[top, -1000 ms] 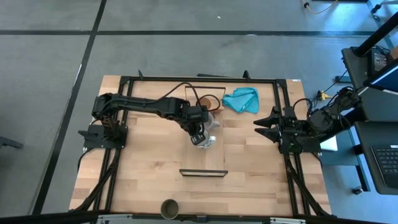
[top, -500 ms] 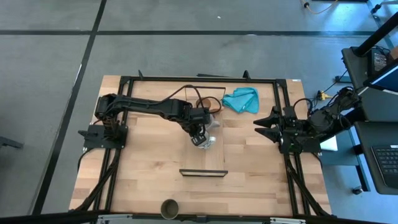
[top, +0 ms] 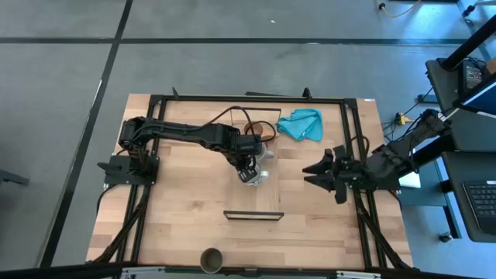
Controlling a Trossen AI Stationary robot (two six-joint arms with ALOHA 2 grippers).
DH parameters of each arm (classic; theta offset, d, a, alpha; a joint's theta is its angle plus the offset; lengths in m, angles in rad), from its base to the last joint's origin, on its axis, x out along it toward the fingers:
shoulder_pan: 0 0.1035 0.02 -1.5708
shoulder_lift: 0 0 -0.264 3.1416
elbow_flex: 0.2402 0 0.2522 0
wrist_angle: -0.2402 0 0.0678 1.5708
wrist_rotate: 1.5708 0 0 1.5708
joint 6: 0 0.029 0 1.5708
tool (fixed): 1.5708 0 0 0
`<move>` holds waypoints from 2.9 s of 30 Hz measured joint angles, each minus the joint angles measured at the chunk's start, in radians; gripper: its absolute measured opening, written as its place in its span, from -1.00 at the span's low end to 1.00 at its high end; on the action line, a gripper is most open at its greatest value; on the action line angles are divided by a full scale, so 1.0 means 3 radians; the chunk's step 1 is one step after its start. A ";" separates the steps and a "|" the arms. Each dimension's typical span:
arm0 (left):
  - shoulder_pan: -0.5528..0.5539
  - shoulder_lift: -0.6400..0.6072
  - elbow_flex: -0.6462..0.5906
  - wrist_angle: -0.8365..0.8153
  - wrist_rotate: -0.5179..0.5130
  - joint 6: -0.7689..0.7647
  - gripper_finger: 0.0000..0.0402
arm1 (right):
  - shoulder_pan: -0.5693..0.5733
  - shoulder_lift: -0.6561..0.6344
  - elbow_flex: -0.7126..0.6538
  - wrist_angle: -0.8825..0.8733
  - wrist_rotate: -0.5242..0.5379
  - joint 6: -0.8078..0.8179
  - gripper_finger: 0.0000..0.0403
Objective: Stack small to large cups/mugs on shelf
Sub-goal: Put the blue mug on the shelf
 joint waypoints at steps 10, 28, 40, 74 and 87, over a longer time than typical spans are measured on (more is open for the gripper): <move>0.0000 0.0009 0.0000 -0.0018 0.0005 0.0001 -0.93 | -0.0119 0.0421 -0.0001 -0.0341 0.0004 0.1078 -0.12; -0.0041 0.0009 0.0000 -0.0016 0.0008 0.0004 -0.93 | -0.0398 0.1278 -0.0001 -0.0132 -0.0215 0.1648 -0.12; -0.0045 0.0009 0.0000 -0.0013 0.0022 0.0003 -0.93 | -0.0422 0.1583 -0.0001 0.0169 0.0026 0.1861 -0.12; -0.0045 0.0009 0.0000 -0.0014 0.0033 0.0004 -0.88 | -0.0766 0.1867 -0.0001 0.0240 -0.0342 0.1911 -0.96; -0.0046 0.0009 0.0000 -0.0014 0.0033 0.0002 -0.88 | -0.0846 0.2094 -0.0003 0.0271 -0.0539 0.1910 -0.94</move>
